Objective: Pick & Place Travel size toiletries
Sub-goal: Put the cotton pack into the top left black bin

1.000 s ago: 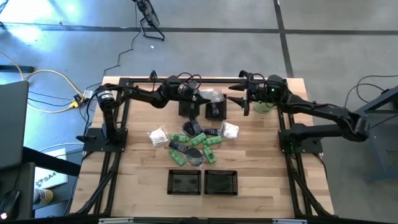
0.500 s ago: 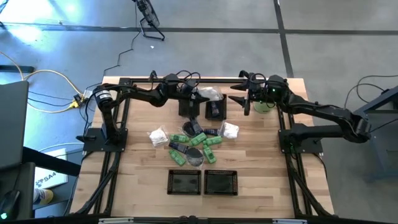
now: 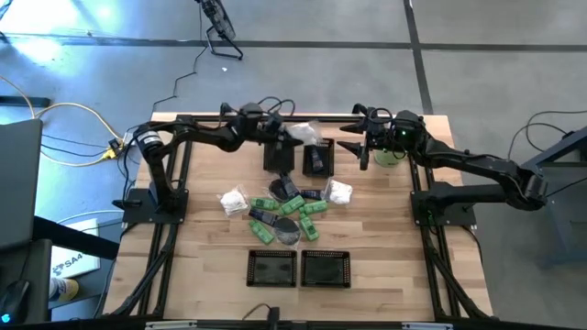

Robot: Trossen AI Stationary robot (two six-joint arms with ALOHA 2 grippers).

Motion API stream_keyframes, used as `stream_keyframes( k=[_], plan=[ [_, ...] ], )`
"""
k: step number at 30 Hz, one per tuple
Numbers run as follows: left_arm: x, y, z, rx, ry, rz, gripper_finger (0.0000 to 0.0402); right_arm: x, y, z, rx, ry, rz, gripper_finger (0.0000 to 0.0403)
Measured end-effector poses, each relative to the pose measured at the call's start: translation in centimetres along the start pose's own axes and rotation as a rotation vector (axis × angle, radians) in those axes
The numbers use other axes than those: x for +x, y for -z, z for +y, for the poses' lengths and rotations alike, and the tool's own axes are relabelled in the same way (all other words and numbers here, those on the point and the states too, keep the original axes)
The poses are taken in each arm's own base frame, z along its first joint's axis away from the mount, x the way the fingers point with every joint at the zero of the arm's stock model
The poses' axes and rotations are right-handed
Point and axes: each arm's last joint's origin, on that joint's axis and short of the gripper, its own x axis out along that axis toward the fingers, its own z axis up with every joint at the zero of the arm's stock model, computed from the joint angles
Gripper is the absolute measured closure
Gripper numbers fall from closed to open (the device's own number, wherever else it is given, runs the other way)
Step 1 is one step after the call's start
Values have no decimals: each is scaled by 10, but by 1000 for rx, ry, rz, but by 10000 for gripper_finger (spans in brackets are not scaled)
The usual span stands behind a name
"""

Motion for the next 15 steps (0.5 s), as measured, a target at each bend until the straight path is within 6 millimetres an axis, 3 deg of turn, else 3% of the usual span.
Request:
stream_keyframes(
  k=[5,15],
  plan=[
    [-16,-4,5,-110,-67,87,371,0,0,0,-2,0,1,188],
    [-47,-8,-16,-192,-289,302,371,0,1,0,-15,0,11,188]
  ],
)
